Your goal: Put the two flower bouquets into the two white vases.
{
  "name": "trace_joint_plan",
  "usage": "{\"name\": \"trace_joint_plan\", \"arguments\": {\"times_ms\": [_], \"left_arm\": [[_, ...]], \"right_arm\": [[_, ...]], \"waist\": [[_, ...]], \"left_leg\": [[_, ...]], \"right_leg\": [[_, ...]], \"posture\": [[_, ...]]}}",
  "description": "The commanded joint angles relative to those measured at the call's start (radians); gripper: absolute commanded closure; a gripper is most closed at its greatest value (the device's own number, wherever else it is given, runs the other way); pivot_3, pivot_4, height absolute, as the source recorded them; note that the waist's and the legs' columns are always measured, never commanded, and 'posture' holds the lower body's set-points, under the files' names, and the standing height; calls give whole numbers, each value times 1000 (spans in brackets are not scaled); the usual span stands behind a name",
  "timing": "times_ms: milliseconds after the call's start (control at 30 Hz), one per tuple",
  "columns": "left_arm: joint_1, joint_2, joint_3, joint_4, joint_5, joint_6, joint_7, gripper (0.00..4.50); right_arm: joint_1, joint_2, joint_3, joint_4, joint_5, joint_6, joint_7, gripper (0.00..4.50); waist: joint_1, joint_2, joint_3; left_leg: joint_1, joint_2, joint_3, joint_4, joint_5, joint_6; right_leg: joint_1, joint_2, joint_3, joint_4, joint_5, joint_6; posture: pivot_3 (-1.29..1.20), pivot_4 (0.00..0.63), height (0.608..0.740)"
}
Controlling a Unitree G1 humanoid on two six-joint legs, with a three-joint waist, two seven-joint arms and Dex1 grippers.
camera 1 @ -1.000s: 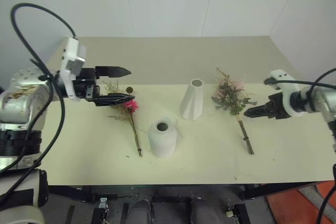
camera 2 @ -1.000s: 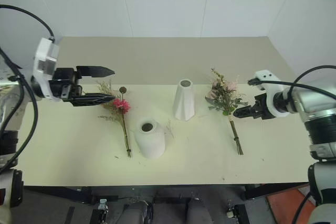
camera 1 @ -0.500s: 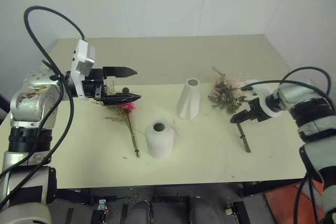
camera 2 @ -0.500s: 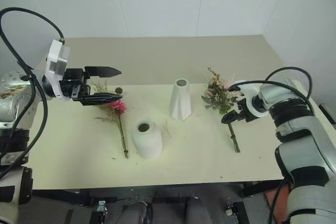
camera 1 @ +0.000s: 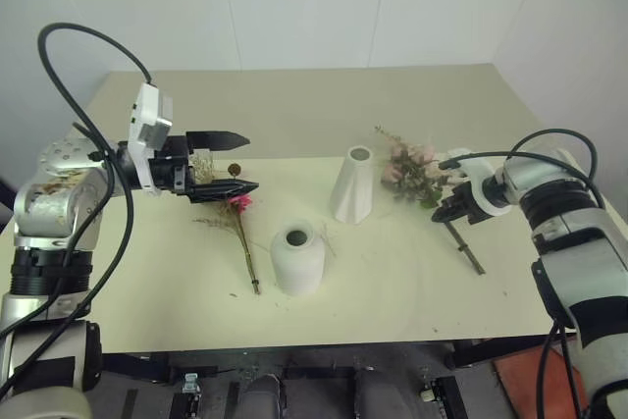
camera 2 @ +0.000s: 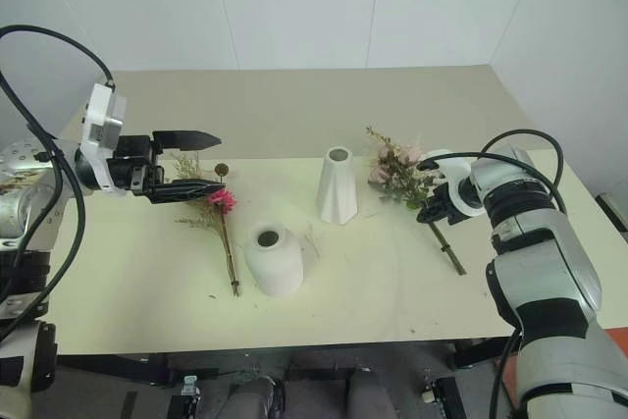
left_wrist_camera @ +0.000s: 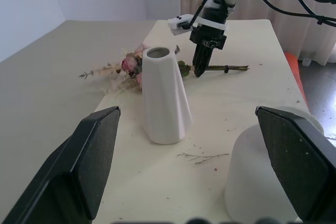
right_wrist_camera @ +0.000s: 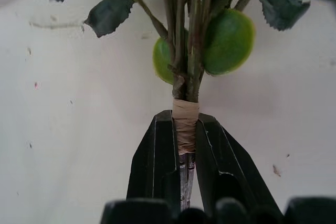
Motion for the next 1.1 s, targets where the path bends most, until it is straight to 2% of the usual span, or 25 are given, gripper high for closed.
{"name": "trace_joint_plan", "arguments": {"times_ms": [33,133,267,400,533,633,800,1100], "left_arm": [[-7,19,36,-14,-4,-28,5,0],[-16,15,30,-4,1,-33,7,0],[-43,10,17,26,7,-41,-4,0],[-85,6,-7,65,12,-50,-42,0],[-119,1,-21,93,20,-49,-59,0],[-135,-2,-25,105,24,-44,-67,0],[-155,7,-39,116,31,-31,-83,0],[-128,30,-26,79,27,-12,-86,0]], "right_arm": [[-42,-36,-114,-11,18,34,-74,4276],[-35,-61,-245,-51,37,30,-208,4276],[17,-83,-459,-251,148,-10,-267,4276],[91,-3,-674,-509,260,-78,-397,4276],[121,93,-802,-691,395,-129,-433,4276],[118,159,-823,-806,480,-133,-443,4276],[95,256,-787,-902,547,-149,-500,4276],[172,273,-678,-966,557,-209,-478,4276]], "waist": [[1,0,0],[2,0,0],[3,0,0],[-2,0,0],[0,0,0],[0,0,0],[1,1,0],[2,1,0]], "left_leg": [[0,0,0,0,0,0],[0,0,0,0,0,0],[-1,0,0,0,0,0],[0,0,0,0,0,0],[1,0,0,0,0,0],[0,0,0,0,0,0],[0,0,-1,0,0,0],[0,0,-1,0,0,0]], "right_leg": [[0,0,0,0,0,0],[0,0,0,0,0,0],[0,0,0,-1,0,0],[0,0,0,0,0,0],[1,0,1,1,0,0],[0,0,1,1,0,0],[0,0,1,2,0,0],[0,0,0,1,0,0]], "posture": [[0,150,740],[0,150,740],[0,150,740],[0,150,740],[0,150,740],[0,150,740],[0,150,740],[0,150,740]]}}
